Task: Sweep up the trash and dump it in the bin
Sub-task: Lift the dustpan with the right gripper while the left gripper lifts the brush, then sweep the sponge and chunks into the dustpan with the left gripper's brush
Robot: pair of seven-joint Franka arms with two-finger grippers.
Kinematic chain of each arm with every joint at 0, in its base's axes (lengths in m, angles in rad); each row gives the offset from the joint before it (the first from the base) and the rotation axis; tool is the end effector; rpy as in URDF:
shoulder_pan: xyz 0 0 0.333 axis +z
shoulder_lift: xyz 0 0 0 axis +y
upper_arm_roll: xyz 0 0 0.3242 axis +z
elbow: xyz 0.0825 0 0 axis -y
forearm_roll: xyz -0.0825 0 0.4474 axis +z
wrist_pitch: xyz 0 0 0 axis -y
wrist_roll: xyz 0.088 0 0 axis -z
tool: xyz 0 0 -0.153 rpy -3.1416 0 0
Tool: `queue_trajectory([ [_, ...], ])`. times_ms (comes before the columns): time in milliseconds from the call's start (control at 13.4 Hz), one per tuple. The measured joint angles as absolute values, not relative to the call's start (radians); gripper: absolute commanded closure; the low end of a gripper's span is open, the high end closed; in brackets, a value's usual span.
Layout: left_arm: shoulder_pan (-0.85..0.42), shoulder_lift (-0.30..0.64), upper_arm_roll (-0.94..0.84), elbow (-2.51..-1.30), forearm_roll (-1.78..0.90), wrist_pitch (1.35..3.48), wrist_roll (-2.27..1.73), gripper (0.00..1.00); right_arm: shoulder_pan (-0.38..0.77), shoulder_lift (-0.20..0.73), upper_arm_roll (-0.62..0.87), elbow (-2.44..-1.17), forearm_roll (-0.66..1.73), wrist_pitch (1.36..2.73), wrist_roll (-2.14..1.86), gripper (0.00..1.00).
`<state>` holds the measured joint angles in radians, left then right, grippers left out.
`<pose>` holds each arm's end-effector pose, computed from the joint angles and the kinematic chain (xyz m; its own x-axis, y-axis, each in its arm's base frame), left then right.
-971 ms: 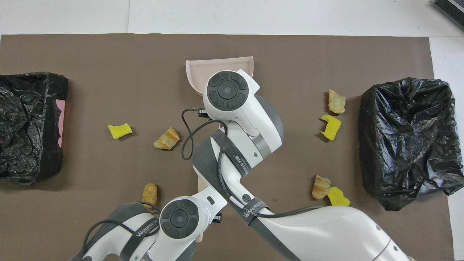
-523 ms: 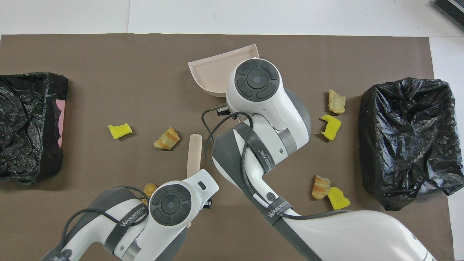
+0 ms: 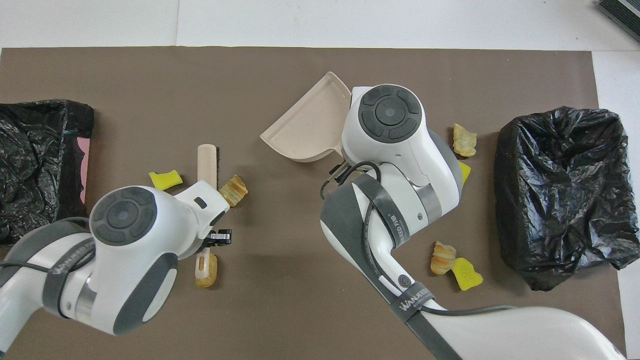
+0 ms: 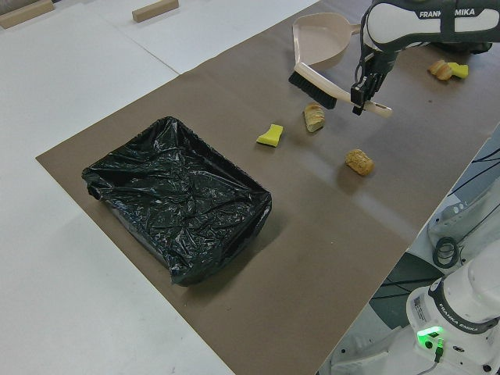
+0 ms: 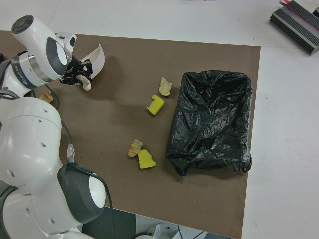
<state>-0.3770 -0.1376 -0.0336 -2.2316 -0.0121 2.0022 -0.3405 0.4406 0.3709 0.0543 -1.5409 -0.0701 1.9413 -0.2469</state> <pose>0.4943 -0.2165 0.3529 0.9941 -0.0626 -0.0884 -0.0651 -0.9976 -0.0251 0.6533 0.3395 0.3835 0.7229 0.6908 0.0174 0.6893 -0.7226 0.0522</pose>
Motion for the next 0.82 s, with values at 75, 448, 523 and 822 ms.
queue_trajectory([
  [75, -0.322, -0.133, -0.033, -2.231, -0.012, 2.003, -0.263, 1.0, 0.44, 0.358, 0.054, -1.559, -0.07, 1.922, -0.328, 1.0],
  [448, -0.037, -0.102, -0.03, -2.231, -0.011, 2.015, 0.045, 1.0, 0.439, 0.259, 0.055, -1.749, -0.07, 1.932, -0.738, 1.0],
  [523, 0.004, -0.096, -0.03, -2.231, -0.005, 2.015, 0.07, 1.0, 0.439, 0.242, 0.055, -1.795, -0.07, 1.981, -0.805, 1.0],
  [822, 0.042, -0.047, -0.034, -2.235, 0.021, 2.017, 0.079, 1.0, 0.442, 0.207, 0.056, -1.931, -0.081, 2.119, -0.882, 1.0],
])
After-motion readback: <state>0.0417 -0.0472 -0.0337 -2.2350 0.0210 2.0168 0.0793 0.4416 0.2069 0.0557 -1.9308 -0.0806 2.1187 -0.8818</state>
